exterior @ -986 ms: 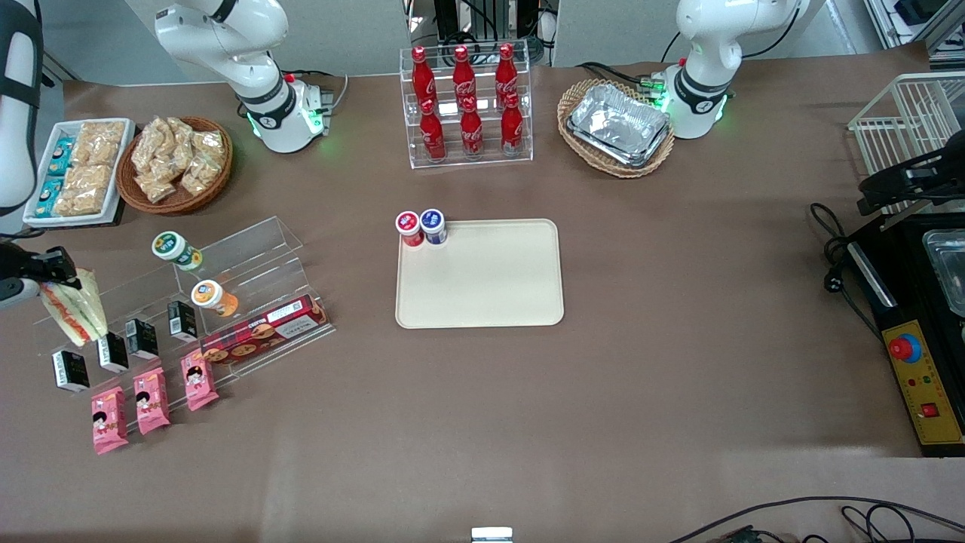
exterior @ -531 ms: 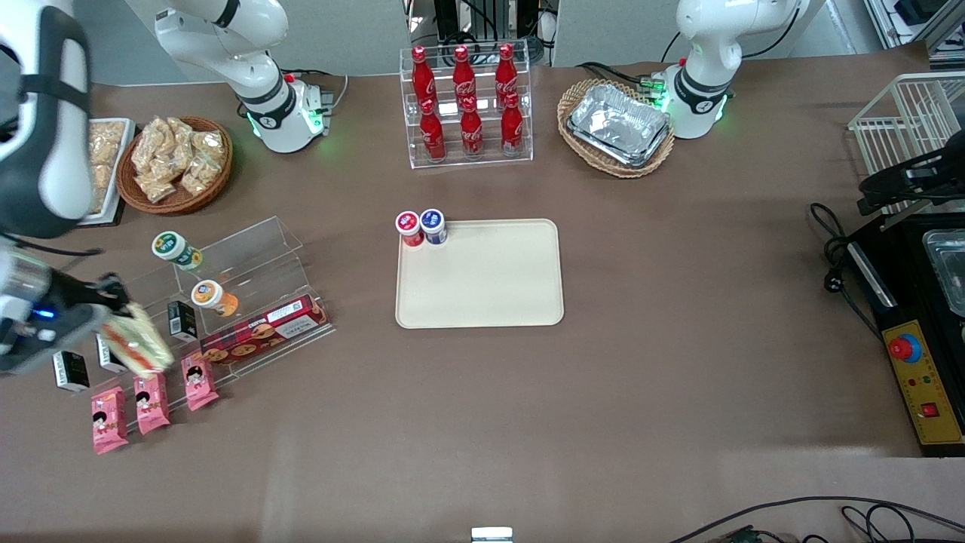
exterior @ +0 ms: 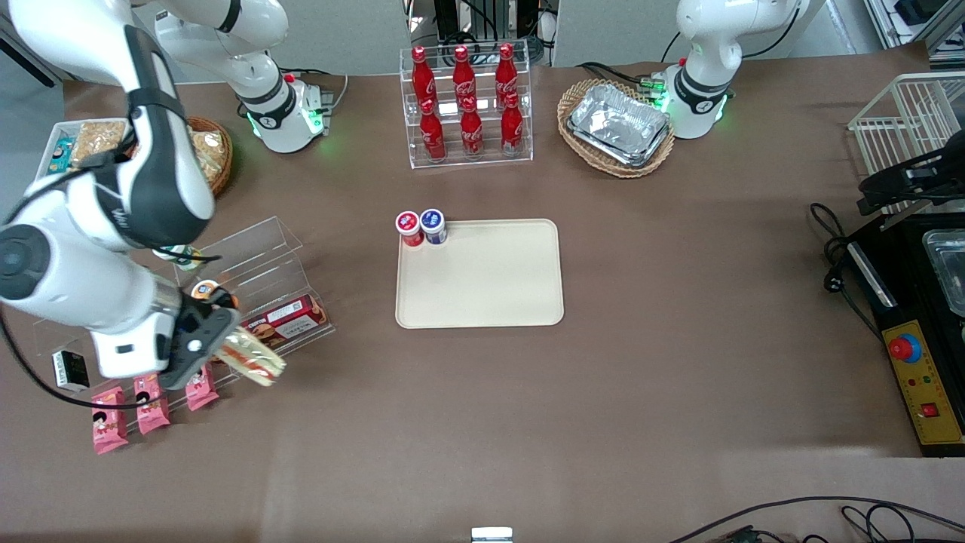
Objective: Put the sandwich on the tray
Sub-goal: 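Carry the held sandwich over the cream tray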
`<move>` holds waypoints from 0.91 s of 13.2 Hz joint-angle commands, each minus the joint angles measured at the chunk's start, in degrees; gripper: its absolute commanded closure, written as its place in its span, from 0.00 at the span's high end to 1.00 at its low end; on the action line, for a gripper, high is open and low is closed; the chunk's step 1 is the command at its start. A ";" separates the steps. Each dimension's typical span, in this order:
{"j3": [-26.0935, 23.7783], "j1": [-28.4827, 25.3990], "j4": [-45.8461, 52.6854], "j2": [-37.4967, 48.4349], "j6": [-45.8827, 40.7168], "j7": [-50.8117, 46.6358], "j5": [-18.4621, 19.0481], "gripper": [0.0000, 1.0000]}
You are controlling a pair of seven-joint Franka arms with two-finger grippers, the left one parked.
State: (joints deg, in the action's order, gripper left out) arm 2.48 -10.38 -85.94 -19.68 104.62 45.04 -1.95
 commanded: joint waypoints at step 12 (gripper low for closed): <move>-9.43 -20.80 2.97 -15.82 14.11 -0.56 6.50 0.38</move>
State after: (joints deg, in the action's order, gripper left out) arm -7.08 -27.57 -85.10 -31.12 116.67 44.88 0.58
